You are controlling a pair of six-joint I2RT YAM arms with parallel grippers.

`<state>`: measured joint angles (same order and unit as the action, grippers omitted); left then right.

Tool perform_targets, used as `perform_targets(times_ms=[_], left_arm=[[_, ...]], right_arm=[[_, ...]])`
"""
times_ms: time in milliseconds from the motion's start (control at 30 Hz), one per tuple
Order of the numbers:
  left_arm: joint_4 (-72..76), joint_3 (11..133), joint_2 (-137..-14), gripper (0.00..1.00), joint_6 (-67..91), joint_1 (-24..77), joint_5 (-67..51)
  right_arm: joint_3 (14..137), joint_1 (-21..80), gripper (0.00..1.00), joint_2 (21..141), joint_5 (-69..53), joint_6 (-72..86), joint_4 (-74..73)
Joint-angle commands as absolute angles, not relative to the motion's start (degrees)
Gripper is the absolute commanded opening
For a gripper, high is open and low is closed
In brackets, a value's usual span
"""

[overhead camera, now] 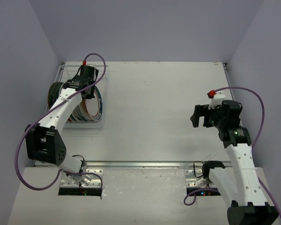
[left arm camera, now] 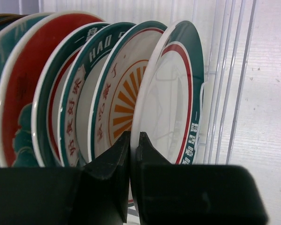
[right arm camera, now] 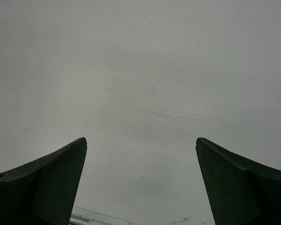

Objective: Unload the plates from the dish rack

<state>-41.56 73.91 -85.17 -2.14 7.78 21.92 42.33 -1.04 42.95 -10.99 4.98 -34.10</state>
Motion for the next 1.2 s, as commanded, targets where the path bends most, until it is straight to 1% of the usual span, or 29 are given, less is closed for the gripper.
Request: perform_targets(times_ms=[0, 200, 333, 433, 467, 600, 667, 733, 767, 900, 1033, 1167], left_arm=[[-39.8, 80.0, -80.0, 0.00, -2.8, 9.0, 27.0], [-41.1, 87.6, -78.4, 0.00, -5.1, 12.5, 32.3], [-41.0, 91.9, -76.5, 0.00, -6.5, 13.0, 31.0], [-41.0, 94.8, -73.4, 0.00, -7.0, 13.0, 22.8], [-41.2, 95.2, -72.4, 0.00, -6.9, 13.0, 14.0], [-38.0, 91.7, -65.7, 0.00, -4.7, 13.0, -15.0], [-37.5, 90.1, -65.3, 0.00, -3.2, 13.0, -24.8], [-38.1, 89.0, -66.7, 0.00, -2.0, 13.0, -29.9], [-38.2, 88.5, -67.2, 0.00, -1.7, 13.0, -32.2], [-34.8, 84.8, -67.6, 0.00, 1.4, 13.0, -42.1], [-34.1, 83.4, -69.1, 0.00, 3.0, 13.0, -46.1], [-34.4, 82.1, -70.0, 0.00, 2.2, 13.2, -47.5]], right_arm=[[43.2, -1.3, 0.99, 42.4, -10.5, 5.1, -30.2], [44.1, -1.4, 0.99, 41.9, -9.5, 5.2, -29.0], [45.2, -1.4, 0.99, 41.6, -9.6, 5.8, -27.8], [46.7, -1.3, 0.99, 41.3, -13.4, 6.5, -26.7], [47.8, -1.3, 0.99, 41.5, -15.4, 6.4, -26.2], [53.5, -1.3, 0.99, 45.1, -31.1, 8.1, -25.3], [57.0, -1.3, 0.99, 47.8, -40.6, 10.1, -25.3], [59.3, -0.5, 0.97, 52.4, -47.7, 12.4, -25.5], [60.1, 0.1, 0.97, 53.9, -49.1, 13.6, -25.6], [60.2, 7.1, 0.95, 57.5, -48.7, 16.8, -23.5], [57.1, 10.3, 0.95, 60.5, -50.3, 25.5, -14.5], [58.0, 11.9, 0.93, 64.1, -51.0, 26.7, -12.0]])
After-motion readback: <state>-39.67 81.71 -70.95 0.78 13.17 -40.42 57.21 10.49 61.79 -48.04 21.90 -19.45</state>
